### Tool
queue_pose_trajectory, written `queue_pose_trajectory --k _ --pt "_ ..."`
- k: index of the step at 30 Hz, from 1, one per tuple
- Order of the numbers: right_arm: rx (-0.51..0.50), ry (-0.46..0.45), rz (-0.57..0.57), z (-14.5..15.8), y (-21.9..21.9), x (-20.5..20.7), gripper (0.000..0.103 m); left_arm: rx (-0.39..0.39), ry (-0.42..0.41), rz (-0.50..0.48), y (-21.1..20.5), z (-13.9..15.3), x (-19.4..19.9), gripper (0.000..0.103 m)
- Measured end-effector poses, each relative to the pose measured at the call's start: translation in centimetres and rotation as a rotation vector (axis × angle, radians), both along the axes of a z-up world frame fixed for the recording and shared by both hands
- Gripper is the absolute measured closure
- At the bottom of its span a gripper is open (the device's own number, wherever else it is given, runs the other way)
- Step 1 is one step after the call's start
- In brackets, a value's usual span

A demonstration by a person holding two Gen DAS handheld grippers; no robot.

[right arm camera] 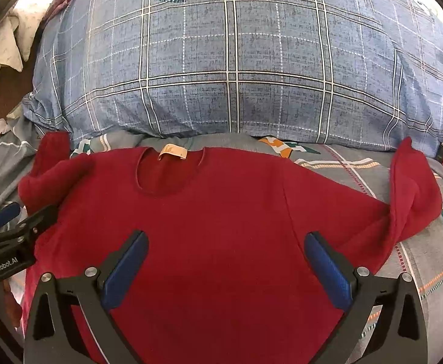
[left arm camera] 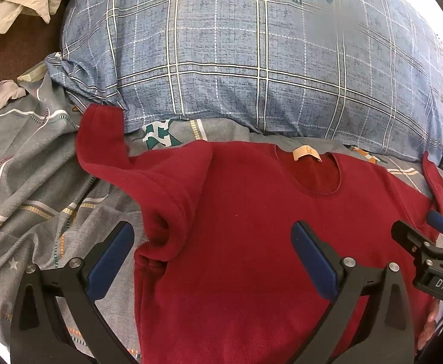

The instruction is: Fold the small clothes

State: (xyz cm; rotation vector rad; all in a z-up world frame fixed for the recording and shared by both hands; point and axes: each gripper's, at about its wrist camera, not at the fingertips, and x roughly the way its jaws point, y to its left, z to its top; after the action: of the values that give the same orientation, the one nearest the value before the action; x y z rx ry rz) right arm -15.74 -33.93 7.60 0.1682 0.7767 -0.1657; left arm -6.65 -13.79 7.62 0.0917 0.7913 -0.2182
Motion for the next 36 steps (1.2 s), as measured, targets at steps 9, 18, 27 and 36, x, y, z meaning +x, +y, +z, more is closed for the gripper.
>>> queue_pose_trajectory --k 9,18,27,36 --pt "0.01 0.006 -0.004 -0.2 -0.1 0.2 0.0 0.008 -0.003 0.0 -0.1 -0.1 0.0 0.0" --pt "0.004 0.007 0.002 -0.3 -0.1 0.3 0.0 -0.006 -0.001 0.012 0.3 0.1 0.1 0.0" --pt "0.008 0.012 0.009 -0.5 0.0 0.6 0.0 -0.014 0.001 0.021 0.6 0.1 0.3 0.0" --pt "0.001 0.028 0.017 -0.7 0.2 0.9 0.0 -0.022 0.006 0.024 1.0 0.1 0.4 0.0"
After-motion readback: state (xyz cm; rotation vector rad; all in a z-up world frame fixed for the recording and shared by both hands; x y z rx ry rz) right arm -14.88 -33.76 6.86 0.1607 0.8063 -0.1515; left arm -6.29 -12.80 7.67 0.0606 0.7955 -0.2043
